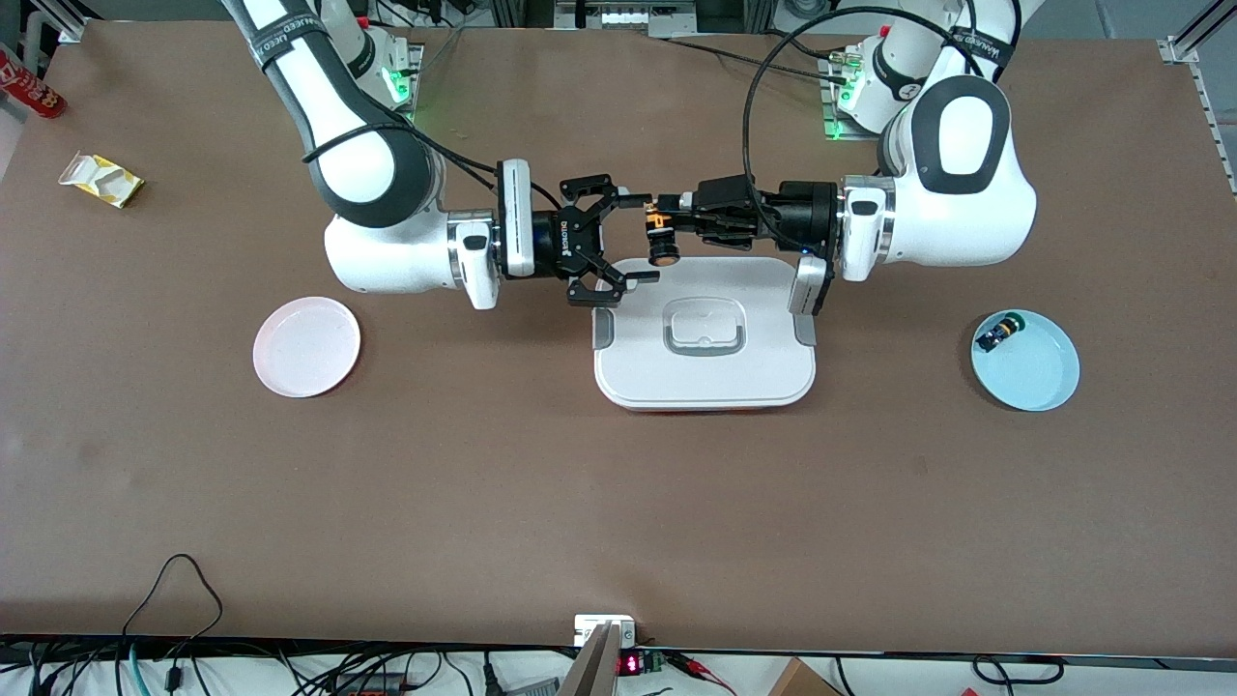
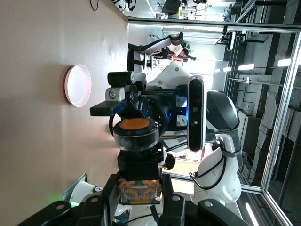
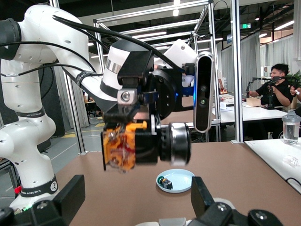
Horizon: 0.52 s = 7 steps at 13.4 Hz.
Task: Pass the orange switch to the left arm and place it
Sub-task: 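Grasp the switch with the left gripper while the right gripper opens, then carry the switch to the blue dish while the right gripper withdraws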
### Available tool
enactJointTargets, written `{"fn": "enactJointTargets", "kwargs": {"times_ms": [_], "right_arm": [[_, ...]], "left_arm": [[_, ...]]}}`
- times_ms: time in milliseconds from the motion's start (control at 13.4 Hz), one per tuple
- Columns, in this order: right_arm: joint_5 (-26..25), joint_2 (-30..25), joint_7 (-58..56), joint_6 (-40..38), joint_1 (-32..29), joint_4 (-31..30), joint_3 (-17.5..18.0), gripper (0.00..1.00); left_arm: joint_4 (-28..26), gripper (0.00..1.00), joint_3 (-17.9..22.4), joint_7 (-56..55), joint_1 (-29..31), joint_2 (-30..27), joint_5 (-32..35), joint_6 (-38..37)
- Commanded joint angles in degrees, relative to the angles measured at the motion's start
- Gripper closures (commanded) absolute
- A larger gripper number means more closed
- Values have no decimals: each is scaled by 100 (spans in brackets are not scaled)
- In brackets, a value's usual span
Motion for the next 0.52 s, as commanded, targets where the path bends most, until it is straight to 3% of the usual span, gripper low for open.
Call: {"fn": "enactJointTargets", "kwargs": {"times_ms": [0, 223, 446], "right_arm": [[121, -338, -23, -248, -273, -439, -5, 0], [-124, -365, 346, -1012, -765, -484, -14, 0], [-878, -365, 916, -1698, -1292, -510, -110, 0]], "left_arm": [[12, 82, -6, -41, 122, -112, 293, -18], [222, 84, 12, -137, 359, -103, 1181, -490], [643, 84, 3, -137, 553, 54, 2654, -842]]}}
